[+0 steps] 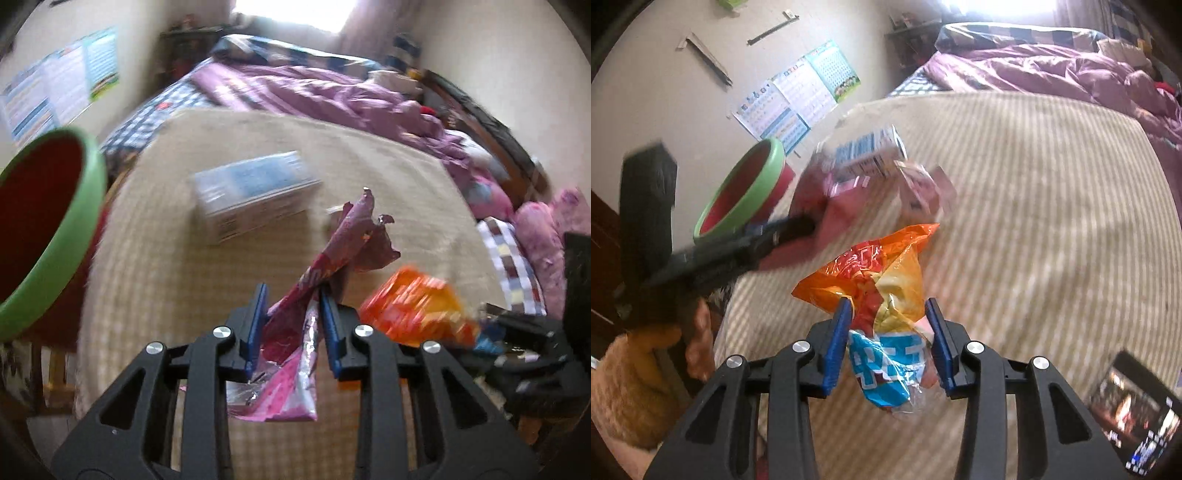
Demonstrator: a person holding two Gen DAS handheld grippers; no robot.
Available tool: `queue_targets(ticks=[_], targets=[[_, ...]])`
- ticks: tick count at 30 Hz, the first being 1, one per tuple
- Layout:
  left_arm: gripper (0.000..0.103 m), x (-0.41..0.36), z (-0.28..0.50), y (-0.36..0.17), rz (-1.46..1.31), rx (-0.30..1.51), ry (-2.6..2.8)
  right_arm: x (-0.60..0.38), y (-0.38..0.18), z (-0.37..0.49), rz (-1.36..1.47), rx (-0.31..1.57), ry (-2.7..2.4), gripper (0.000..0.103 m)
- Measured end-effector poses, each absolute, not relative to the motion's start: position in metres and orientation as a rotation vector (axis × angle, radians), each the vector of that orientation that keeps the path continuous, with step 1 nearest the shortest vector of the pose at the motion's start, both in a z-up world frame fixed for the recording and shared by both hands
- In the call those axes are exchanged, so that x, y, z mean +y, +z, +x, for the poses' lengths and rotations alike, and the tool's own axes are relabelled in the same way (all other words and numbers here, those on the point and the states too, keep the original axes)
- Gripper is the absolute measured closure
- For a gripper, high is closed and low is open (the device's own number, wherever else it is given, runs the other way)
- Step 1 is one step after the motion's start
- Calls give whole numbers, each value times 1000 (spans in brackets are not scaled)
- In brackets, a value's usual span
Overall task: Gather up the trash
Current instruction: 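Grasp the pink snack bag with the left gripper while the right gripper grasps the orange-blue chip bag, then lift the pink bag and orange chip bag and carry them over the bucket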
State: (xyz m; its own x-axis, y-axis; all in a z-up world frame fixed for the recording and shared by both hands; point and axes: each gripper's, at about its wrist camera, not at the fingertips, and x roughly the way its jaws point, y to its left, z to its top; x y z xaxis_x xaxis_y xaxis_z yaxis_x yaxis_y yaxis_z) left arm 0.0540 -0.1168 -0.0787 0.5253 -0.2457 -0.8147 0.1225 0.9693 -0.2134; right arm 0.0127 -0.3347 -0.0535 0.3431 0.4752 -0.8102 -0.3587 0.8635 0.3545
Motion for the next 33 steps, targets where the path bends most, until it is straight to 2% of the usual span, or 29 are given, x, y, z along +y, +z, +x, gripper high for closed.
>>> queue_targets(ticks=[6, 9, 11, 16, 19, 22, 33], targets=[[75, -95, 50, -97, -183, 1057, -148, -315, -46, 22, 110, 1059, 587, 63], [73, -96, 51, -102, -183, 1077, -148, -307, -45, 25, 93, 1051, 591, 63], [67, -97, 50, -103, -179, 1082, -154, -306, -45, 24, 99, 1051, 599, 63], [67, -103, 51, -108, -144, 1095, -169, -303, -46, 31, 111, 1050, 586, 63], [68, -106, 51, -110, -125, 1095, -174, -311, -42, 30, 125, 1034, 568, 63], [76, -104, 50, -108, -126, 1086, -167, -316, -34, 27, 143, 1008, 546, 63], [77, -87, 41, -61, -164, 906, -145, -310, -8, 31, 174, 929, 537, 63]])
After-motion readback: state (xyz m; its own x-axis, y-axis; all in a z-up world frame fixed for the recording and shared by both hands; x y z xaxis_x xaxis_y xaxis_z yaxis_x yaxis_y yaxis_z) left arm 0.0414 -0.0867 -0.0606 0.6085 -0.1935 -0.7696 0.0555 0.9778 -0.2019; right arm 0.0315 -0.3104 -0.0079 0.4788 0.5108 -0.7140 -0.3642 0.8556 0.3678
